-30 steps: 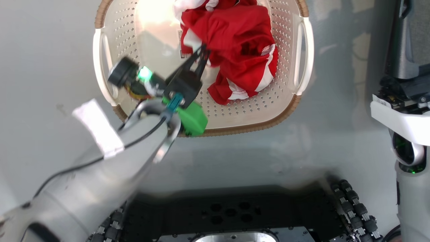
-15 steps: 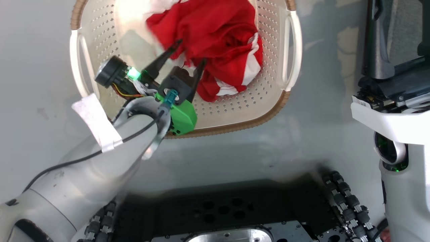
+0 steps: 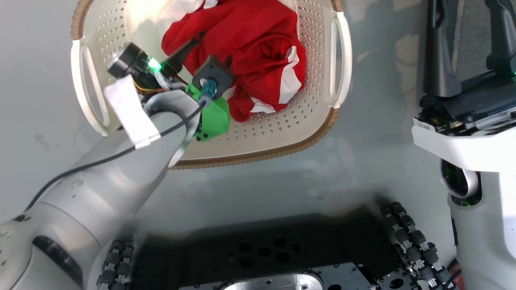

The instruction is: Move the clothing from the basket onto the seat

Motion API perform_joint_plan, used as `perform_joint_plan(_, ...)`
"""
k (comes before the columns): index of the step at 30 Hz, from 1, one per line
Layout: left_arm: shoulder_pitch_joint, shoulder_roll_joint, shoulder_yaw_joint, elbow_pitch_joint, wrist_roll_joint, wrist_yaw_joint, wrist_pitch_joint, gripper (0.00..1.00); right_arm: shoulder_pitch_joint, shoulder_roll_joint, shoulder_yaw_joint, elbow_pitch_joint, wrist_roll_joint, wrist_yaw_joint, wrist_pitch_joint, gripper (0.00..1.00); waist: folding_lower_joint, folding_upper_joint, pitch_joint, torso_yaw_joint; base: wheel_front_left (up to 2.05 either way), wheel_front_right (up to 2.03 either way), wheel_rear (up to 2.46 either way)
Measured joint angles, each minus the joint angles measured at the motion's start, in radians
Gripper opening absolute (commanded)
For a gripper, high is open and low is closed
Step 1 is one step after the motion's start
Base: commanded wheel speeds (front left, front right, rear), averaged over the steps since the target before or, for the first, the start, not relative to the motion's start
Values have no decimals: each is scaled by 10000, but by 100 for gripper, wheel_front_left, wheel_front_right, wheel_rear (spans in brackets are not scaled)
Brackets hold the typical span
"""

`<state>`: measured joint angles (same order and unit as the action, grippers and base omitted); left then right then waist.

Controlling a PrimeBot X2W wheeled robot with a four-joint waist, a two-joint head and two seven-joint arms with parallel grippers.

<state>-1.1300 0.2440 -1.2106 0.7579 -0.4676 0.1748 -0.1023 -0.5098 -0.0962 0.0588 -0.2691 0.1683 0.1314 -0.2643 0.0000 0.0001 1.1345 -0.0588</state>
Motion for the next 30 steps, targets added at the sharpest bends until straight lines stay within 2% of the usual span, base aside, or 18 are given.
perform_joint_plan(2, -174, -188, 17, 447, 21, -27, 2, 100, 12, -63, 36, 31, 12, 0, 0, 100, 0, 0, 12, 3, 0, 0, 0)
perform_joint_plan(4, -233, -418, 54, 848, -161, -290, 0, 100, 21, -105, 82, 54, 15, 0, 0, 100, 0, 0, 21, -2, 0, 0, 0)
perform_joint_plan(9, -387, -968, 157, 2052, -713, -1482, -79, 100, 37, -211, 291, 123, 71, 0, 0, 100, 0, 0, 35, -75, 0, 0, 0)
perform_joint_plan(19, -830, -1674, 257, 4307, -1057, -2383, -807, 100, 346, -581, 359, 88, -15, 0, 0, 100, 0, 0, -37, -214, 0, 0, 0)
perform_joint_plan(20, -831, -1726, 228, 4483, -1108, -2504, -729, 81, 392, -650, 337, 75, -25, 0, 0, 100, 0, 0, -56, -221, 0, 0, 0)
perform_joint_plan(21, -831, -1756, 205, 4560, -1114, -2541, -742, 0, 438, -694, 322, 65, -31, -2, 0, 100, 0, 0, -72, -223, 0, 0, 0)
perform_joint_plan(30, -843, -1927, 186, 4765, -1429, -2792, -1214, 0, 444, -792, 201, -56, -79, -2, 0, 100, 0, 0, -157, -48, 0, 0, 0)
